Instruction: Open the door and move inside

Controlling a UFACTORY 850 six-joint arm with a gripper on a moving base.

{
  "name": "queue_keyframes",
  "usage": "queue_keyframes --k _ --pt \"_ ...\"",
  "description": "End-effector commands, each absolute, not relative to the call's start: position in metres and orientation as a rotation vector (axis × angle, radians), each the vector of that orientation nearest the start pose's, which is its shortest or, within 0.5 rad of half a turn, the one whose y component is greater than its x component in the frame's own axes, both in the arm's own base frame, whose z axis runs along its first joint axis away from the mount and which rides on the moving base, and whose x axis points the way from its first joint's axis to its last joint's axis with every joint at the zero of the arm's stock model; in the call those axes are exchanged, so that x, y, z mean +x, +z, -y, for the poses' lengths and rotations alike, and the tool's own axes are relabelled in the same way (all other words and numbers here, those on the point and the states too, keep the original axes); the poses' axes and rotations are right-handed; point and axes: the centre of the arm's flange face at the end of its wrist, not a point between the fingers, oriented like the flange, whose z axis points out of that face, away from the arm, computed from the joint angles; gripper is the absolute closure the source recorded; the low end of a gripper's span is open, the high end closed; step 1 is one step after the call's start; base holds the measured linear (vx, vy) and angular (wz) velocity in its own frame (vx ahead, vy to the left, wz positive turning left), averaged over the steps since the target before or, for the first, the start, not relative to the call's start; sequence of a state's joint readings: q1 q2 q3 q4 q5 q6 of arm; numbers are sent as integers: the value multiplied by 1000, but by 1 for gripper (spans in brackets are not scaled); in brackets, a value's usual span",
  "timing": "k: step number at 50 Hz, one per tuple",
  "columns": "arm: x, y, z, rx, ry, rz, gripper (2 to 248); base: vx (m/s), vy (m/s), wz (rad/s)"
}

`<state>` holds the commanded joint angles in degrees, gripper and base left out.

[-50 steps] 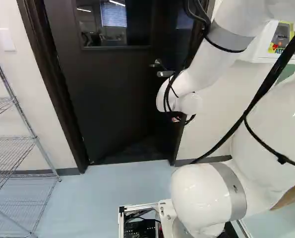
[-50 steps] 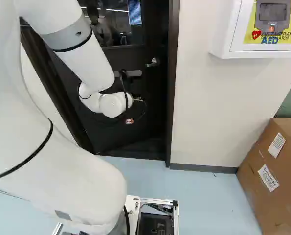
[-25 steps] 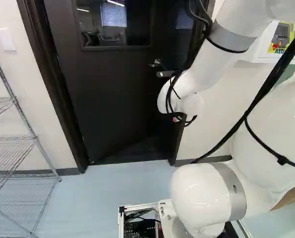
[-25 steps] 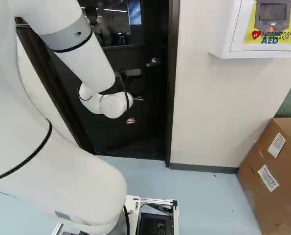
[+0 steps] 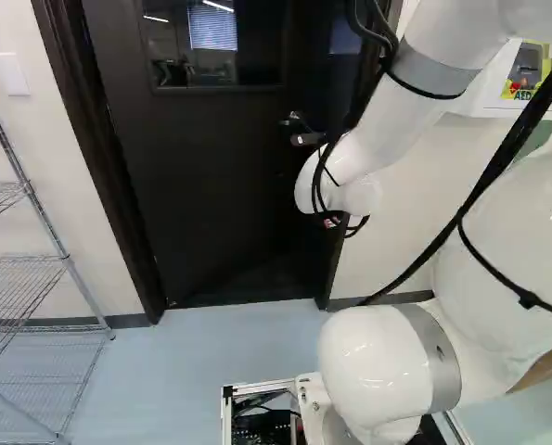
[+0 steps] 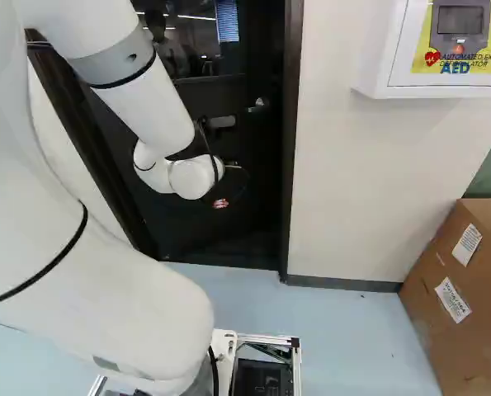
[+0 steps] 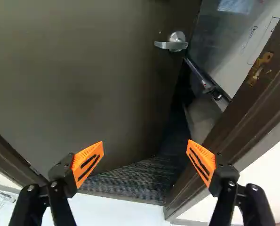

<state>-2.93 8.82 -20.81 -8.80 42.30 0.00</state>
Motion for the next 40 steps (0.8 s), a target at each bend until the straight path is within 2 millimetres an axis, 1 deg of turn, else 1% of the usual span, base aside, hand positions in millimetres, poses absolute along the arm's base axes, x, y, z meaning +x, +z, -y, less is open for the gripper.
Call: queue_keyframes --k 18,40 --pt "366 425 9 -2551 -1847 176 3 -9 -12 15" --pt "366 425 9 -2551 -1847 176 3 79 109 -20"
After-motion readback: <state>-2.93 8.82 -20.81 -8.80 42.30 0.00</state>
